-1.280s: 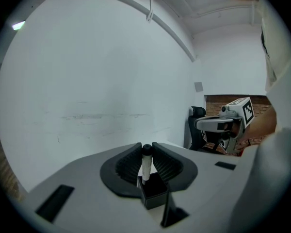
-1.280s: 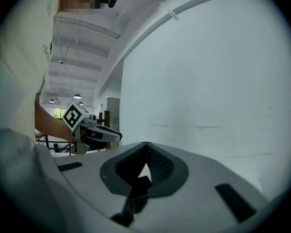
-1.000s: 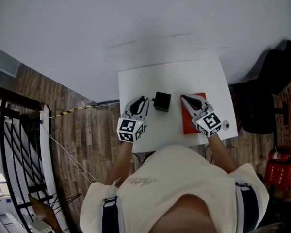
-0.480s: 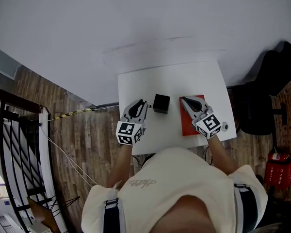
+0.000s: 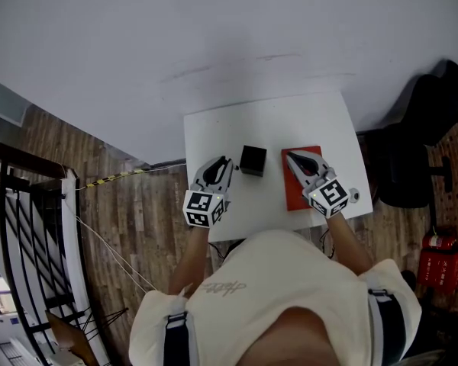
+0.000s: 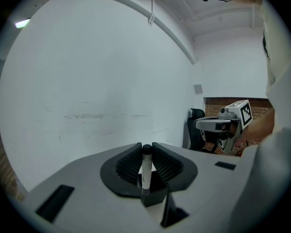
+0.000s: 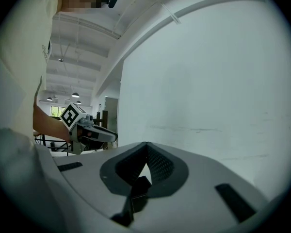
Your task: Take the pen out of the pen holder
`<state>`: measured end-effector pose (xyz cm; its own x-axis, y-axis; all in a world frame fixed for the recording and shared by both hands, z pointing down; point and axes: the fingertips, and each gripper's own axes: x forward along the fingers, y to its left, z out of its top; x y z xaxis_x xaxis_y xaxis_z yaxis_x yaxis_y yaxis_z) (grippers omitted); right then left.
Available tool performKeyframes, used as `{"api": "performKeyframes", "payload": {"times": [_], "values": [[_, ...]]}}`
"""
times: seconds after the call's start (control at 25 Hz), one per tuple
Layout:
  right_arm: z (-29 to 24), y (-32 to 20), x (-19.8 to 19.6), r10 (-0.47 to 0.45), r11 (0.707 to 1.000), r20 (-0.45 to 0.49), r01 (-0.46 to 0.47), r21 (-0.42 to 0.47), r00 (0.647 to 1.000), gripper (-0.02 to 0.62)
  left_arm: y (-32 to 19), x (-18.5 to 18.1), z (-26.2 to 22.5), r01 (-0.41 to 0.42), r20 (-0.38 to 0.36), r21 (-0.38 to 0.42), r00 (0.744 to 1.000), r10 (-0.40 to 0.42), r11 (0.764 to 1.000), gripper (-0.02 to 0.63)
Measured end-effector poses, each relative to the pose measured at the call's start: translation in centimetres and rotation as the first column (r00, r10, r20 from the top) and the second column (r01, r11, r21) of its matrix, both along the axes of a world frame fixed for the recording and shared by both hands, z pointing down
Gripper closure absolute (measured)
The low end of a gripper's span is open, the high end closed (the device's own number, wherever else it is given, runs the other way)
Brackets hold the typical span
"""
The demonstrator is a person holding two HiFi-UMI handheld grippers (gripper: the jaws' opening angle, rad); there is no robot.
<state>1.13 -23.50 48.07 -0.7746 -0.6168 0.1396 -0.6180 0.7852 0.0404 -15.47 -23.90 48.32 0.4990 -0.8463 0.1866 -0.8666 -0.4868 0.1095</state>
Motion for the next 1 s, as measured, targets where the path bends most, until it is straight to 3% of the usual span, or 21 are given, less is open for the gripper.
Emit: {"api": "performKeyframes", "payload": {"times": [1.0], "values": [[0.16,-0.34,0.32,0.003,1.0,-0.001,-0.003,-0.001,1.0,0.589,-0.66,0.83,0.15,-0.011,0.002,-0.007,1.0,0.011,1.0,0.528]]}}
